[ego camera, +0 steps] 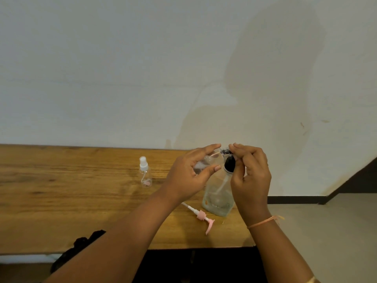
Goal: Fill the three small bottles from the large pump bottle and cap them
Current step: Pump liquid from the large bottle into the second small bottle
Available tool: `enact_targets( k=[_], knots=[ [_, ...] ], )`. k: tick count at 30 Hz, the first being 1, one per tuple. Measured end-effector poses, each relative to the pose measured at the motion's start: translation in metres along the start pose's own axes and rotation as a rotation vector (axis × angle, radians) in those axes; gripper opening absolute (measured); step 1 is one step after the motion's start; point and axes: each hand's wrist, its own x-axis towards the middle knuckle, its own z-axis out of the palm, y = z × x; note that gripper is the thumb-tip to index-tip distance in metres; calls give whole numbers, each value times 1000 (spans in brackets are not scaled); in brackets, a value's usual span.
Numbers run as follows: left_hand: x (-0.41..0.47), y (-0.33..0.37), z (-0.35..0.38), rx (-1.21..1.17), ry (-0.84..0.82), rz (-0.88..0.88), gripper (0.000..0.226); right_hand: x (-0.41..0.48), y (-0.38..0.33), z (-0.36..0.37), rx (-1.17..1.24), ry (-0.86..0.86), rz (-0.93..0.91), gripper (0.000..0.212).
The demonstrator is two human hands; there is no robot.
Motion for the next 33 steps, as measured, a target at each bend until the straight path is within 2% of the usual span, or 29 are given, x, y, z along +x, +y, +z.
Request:
enact_targets(
  k=[11,16,21,27,33],
  knots=[
    [-1,-3,1,31,-16,-8,48,-6,7,4,-13,9,-52,27],
    [-2,-1,2,22,4,5,47,-5,2,4,30,27,-1,29],
    [1,1,-1,29,32,44,46,4,-2,1,21,7,-19,31],
    [-2,-6,7,42,-4,-9,47,-2,11,1,28,-15,-46,34],
    [-3,-3,5,47,5,14,47,0,3,-3,42,-3,-28,35]
  ],
)
